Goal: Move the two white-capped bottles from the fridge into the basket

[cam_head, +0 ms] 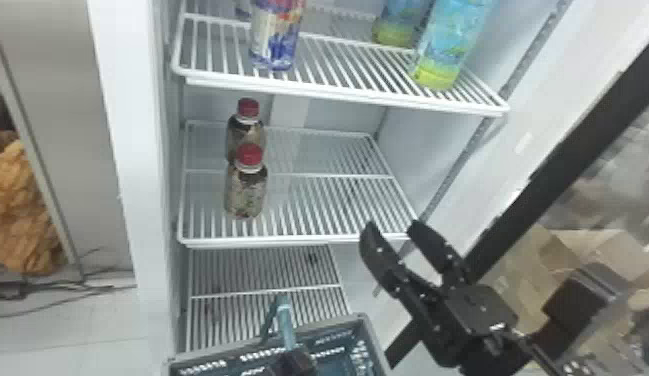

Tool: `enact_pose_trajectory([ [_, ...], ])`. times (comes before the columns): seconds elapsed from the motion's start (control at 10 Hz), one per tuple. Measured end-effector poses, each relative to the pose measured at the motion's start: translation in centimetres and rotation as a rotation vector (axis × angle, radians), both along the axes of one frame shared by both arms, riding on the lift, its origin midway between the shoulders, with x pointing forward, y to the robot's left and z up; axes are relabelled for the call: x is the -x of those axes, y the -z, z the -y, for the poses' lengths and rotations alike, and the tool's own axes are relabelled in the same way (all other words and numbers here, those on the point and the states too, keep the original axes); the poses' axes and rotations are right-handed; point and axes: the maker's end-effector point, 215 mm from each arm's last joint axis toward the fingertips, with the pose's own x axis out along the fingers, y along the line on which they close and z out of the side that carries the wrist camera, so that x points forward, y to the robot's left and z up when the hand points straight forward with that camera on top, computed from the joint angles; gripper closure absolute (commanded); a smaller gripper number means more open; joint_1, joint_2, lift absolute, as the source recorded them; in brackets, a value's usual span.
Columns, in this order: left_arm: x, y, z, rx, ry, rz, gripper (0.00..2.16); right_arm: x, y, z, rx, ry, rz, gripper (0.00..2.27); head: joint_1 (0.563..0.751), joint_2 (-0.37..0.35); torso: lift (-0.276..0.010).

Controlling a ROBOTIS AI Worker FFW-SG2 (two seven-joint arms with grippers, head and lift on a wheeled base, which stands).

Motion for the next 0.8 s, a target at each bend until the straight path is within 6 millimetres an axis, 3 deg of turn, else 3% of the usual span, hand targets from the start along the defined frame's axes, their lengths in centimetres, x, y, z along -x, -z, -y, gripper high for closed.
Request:
enact_pose_trajectory([
  [0.5,0.1,0.1,0.1,-0.005,0.002,0.003,1.12,-1.1,-0.1,3.4,0.101,0.109,0.122,0.47,0.695,-0.350,-0.260],
  [0.8,0.0,0.1,0.0,-0.006,0.000,0.002,1.12,-1.6,0.7,4.0,0.096,0.126,0.172,0.47,0.695,-0.350,-0.260],
])
